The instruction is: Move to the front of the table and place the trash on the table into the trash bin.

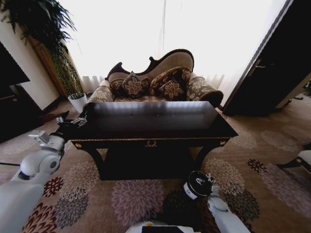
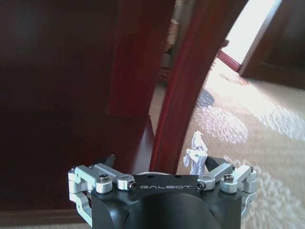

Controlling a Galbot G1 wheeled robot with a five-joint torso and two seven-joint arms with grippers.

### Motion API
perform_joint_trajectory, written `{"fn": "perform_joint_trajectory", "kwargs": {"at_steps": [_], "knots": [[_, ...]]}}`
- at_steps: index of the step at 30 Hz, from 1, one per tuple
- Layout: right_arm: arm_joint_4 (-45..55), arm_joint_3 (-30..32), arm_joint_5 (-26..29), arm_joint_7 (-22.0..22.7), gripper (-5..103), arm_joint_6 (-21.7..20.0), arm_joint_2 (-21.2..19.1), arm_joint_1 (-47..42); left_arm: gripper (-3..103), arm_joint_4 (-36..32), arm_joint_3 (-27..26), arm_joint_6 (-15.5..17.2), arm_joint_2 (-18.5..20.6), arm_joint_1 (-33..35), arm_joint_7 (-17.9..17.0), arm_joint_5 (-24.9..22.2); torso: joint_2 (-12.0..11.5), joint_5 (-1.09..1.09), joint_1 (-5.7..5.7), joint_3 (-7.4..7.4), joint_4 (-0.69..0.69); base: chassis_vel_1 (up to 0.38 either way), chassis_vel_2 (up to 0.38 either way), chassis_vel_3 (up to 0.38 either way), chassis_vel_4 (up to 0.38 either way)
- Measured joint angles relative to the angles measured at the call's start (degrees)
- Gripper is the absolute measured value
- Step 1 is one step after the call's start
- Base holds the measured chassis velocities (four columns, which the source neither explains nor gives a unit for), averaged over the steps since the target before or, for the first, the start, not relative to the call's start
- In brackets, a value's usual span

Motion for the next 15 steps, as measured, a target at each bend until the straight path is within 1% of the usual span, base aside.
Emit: {"fn": "perform_joint_trajectory", "kwargs": {"at_steps": [2,4,6,8,9,10,11,12,14,15], "knots": [[-3.9,-0.4,-4.9,0.3,100,1.6,0.7,2.0,100,0.0,0.0,0.0,0.0,0.0,0.0,0.0,0.0,-0.01,0.0,0.0,-0.01,0.0,0.0,0.0,0.0],[-5.1,-0.6,-5.3,0.3,100,1.9,1.0,2.7,100,0.0,0.0,0.0,0.0,0.0,0.0,0.0,0.0,-0.01,0.0,0.0,-0.01,0.0,0.0,0.0,0.0],[-6.7,-1.4,-1.3,0.7,100,0.3,1.9,4.0,100,0.0,0.0,0.0,0.0,0.0,0.0,0.0,0.0,0.0,0.0,0.0,-0.01,0.0,0.0,0.0,0.0],[-8.3,-1.4,-0.1,0.8,100,-0.3,2.6,4.9,100,0.0,0.0,0.0,0.0,0.0,0.0,0.0,0.0,0.01,0.0,0.0,0.0,0.0,0.0,0.0,0.0],[-8.4,-1.5,1.5,0.7,100,-1.2,2.6,4.9,100,0.0,0.0,0.0,0.0,0.0,0.0,0.0,0.0,0.01,0.0,0.0,0.0,0.0,0.0,0.0,0.0],[-8.4,-1.5,1.5,0.7,100,-1.2,2.6,4.9,100,0.0,0.0,0.0,0.0,0.0,0.0,0.0,0.0,0.01,0.0,0.0,0.0,0.0,0.0,0.0,0.0],[-8.5,-1.6,1.9,1.0,100,-2.0,2.7,5.0,100,0.0,0.0,0.0,0.0,0.0,0.0,0.0,0.0,-0.02,0.0,0.0,-0.01,0.0,0.0,0.0,0.0],[-9.2,-1.4,0.6,1.4,100,-1.9,3.0,5.4,100,0.0,0.0,0.0,0.0,0.0,0.0,0.0,0.0,-0.03,0.0,-0.01,-0.02,0.0,0.0,0.0,0.0],[-9.7,-1.2,0.0,1.4,100,-1.9,3.1,5.5,100,0.0,0.0,0.0,0.0,0.0,0.0,0.0,0.0,0.01,0.0,0.0,-0.01,0.0,0.0,0.0,0.0],[-9.5,-1.4,0.6,2.1,100,-3.2,3.2,5.5,100,0.0,0.0,0.0,0.0,0.0,0.0,0.0,0.0,0.0,0.0,-0.01,-0.01,0.0,0.0,0.0,0.0]]}}
